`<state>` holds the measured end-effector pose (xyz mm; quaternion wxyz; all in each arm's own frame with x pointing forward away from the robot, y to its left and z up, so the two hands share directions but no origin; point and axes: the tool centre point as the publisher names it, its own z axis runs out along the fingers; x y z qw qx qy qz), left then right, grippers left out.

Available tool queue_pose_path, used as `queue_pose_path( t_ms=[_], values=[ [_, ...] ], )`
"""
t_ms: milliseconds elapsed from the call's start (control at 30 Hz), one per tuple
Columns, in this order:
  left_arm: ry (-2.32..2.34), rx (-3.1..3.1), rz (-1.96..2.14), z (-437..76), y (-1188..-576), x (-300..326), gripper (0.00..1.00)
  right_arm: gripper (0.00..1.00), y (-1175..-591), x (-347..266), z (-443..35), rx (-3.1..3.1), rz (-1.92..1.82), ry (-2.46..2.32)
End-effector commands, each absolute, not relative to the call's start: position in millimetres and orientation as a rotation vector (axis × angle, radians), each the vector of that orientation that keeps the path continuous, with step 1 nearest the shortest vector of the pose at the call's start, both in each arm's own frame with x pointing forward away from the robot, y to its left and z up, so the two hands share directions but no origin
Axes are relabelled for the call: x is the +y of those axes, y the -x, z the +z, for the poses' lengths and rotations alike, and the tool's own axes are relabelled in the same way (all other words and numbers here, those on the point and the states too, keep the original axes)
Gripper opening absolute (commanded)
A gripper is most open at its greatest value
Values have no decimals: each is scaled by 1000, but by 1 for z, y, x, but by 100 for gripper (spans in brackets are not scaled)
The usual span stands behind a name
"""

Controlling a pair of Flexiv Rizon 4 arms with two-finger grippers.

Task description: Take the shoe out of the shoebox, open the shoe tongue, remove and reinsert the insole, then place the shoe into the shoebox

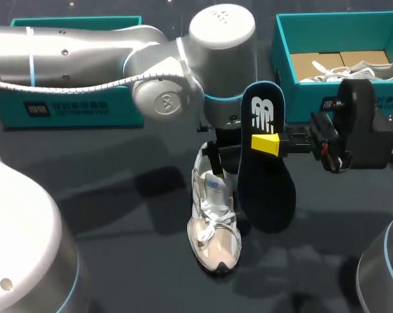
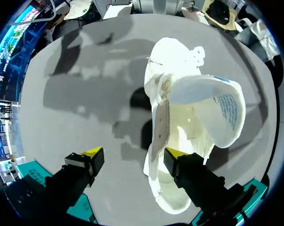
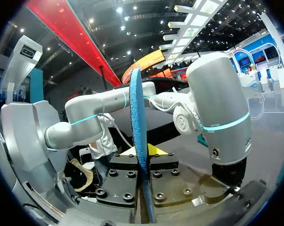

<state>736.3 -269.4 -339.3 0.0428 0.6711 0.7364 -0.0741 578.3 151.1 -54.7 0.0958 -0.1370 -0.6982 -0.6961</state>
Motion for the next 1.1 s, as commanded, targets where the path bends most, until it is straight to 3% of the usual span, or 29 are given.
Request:
queue_pose_path(
  t_ms=[33, 533, 867, 1100],
  values=[
    [-1887, 2193, -391, -299, -738, -249, 100, 0, -568, 148, -55, -2098, -2081, 473],
    [-1728, 2220, -485, -288, -743, -254, 100, 0, -568, 148, -55, -2098, -2081, 473],
    [-1561, 1806, -907, -222, -755, -251, 100, 0, -568, 148, -55, -2098, -2081, 473],
    [-1561, 1806, -907, -222, -755, -251, 100, 0, -568, 148, -55, -2098, -2081, 473]
  ],
)
